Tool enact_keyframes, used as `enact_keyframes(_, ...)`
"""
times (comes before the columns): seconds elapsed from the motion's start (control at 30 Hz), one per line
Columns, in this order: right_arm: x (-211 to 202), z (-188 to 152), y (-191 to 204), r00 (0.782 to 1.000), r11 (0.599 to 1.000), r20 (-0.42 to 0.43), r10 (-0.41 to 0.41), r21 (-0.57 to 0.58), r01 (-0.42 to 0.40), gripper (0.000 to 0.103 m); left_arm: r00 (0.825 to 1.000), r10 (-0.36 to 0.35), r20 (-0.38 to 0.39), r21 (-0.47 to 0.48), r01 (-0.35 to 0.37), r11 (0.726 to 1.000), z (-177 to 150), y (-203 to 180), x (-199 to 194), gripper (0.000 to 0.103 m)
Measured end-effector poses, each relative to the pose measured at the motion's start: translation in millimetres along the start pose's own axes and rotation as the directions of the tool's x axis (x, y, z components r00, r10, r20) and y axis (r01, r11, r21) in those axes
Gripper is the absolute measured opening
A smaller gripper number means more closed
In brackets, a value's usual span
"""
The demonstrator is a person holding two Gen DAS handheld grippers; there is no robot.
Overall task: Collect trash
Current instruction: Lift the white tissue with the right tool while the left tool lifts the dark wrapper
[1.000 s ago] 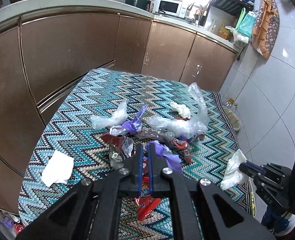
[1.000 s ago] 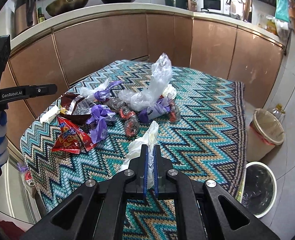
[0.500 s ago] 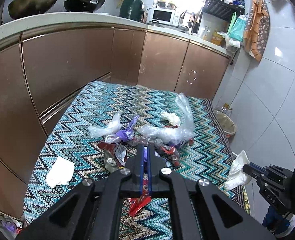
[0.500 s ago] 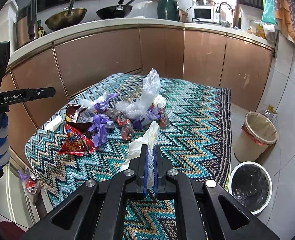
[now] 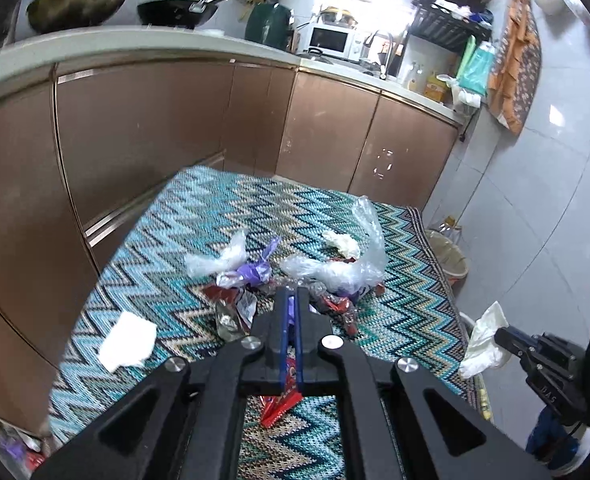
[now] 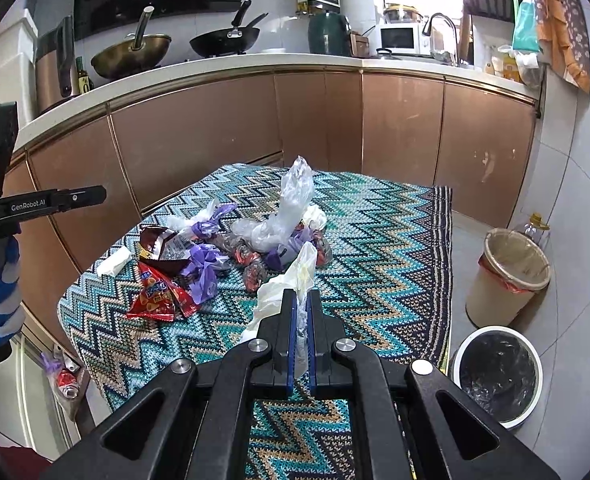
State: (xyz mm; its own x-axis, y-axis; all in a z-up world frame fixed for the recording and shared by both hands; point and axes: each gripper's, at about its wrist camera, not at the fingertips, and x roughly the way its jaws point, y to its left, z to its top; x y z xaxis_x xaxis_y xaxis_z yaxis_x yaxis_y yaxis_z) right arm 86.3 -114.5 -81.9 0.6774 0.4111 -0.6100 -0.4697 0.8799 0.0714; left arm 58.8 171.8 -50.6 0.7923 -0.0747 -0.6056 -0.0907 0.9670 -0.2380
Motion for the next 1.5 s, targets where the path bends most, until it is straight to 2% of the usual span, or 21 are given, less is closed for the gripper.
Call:
enact_keyframes(0.07,1,0,-1,1.0,1.0,-0.004,-0.002,0.004,0.002,0.005,0.999,-0.045,-0.031,-0.042,0.044,0.998,-2,10,7,0.006)
enact_keyframes(0.1,3,-1,-1,1.0,1.0,-0.006,-0.002,0.007,0.002,0.005,0.998,-0.053,-0.041,-0.052,0.051,0.997,-3,12,11,0.01)
enact_keyframes(0.17,5,-1,-2,1.0,1.0,-0.011,-0.003,0.01,0.003,0.005,0.997,-0.05,-0.064,-0.064,0.046,0.997,-4,16,20,0.031)
enact_keyframes(0.2,6,-1,-3,1.0,1.0,-0.014,-0.003,0.011,0.003,0.005,0.997,-0.042,-0.071,-0.07,0.037,0.997,-5,17,26,0.048)
enact_keyframes(0.23,8,-1,-3,1.0,1.0,-0.017,-0.003,0.011,0.003,0.005,0.997,-0.029,-0.075,-0.079,0.023,0.997,-6,20,32,0.051)
enact_keyframes(0.37,12,-2,-4,1.0,1.0,-0.028,-0.006,0.011,0.006,0.005,0.992,0.005,-0.125,-0.089,-0.016,0.996,-7,27,58,0.051)
enact_keyframes(0.47,16,-2,-4,0.999,1.0,-0.039,-0.011,0.011,0.012,0.005,0.982,0.01,-0.188,-0.105,-0.031,0.994,-9,32,85,0.043)
enact_keyframes(0.53,19,-1,-3,0.999,1.0,-0.045,-0.016,0.007,0.016,0.005,0.974,0.015,-0.225,-0.111,-0.041,0.993,-11,34,99,0.026)
enact_keyframes(0.6,21,-1,-2,0.999,1.0,-0.049,-0.023,0.0,0.023,0.005,0.963,0.02,-0.267,-0.132,-0.057,0.99,-15,37,114,0.017)
enact_keyframes(0.73,21,-2,1,0.998,0.999,-0.053,-0.04,-0.018,0.04,0.005,0.954,0.03,-0.299,-0.144,-0.076,0.987,-21,42,130,0.004)
enact_keyframes(0.9,17,-1,6,0.997,0.997,-0.045,-0.069,-0.045,0.067,0.005,0.96,0.026,-0.28,-0.16,-0.073,0.984,-23,45,130,0.001)
enact_keyframes(1.5,11,-2,13,0.997,0.996,-0.035,-0.067,-0.06,0.065,0.005,0.987,0.009,-0.158,-0.155,-0.034,0.987,-6,41,87,0.001)
